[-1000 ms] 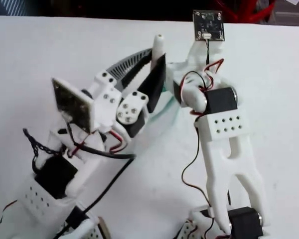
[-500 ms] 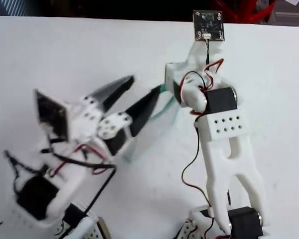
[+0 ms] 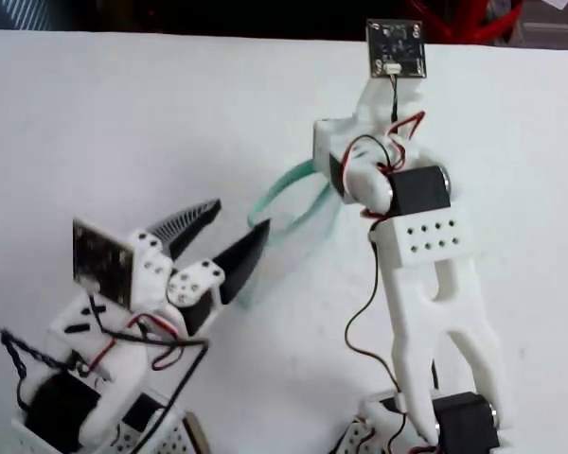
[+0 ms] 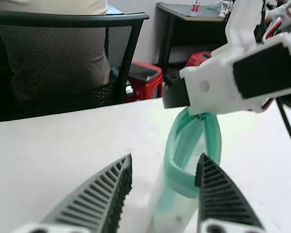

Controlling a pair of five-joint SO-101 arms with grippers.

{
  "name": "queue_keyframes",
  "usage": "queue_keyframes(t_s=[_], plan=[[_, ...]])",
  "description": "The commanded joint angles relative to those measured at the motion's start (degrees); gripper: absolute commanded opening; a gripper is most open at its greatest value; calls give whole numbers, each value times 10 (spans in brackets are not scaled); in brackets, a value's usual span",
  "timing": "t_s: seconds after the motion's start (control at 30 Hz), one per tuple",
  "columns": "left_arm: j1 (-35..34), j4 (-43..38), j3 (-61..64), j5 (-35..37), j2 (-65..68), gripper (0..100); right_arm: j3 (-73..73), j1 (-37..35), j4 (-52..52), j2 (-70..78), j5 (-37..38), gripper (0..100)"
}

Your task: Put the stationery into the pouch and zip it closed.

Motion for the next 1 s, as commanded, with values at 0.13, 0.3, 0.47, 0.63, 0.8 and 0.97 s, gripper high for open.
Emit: queue_keyframes(t_s=[0.13,0.3,0.47,0.63,0.8,0.97], plan=[[-21,-92,149,-53,-37,248,-34,6,57,-4,62,240],[-88,-198,212,-25,-36,248,-55,17,80,-7,76,240],[-100,-244,236,-24,-36,211,-60,4,92,-31,80,194],[-100,-244,235,-24,-39,207,-61,-17,87,-57,80,173],[-99,-244,236,-24,-40,210,-62,-56,60,-58,81,176],[-99,-244,245,-25,-39,210,-136,-85,70,-60,82,214]])
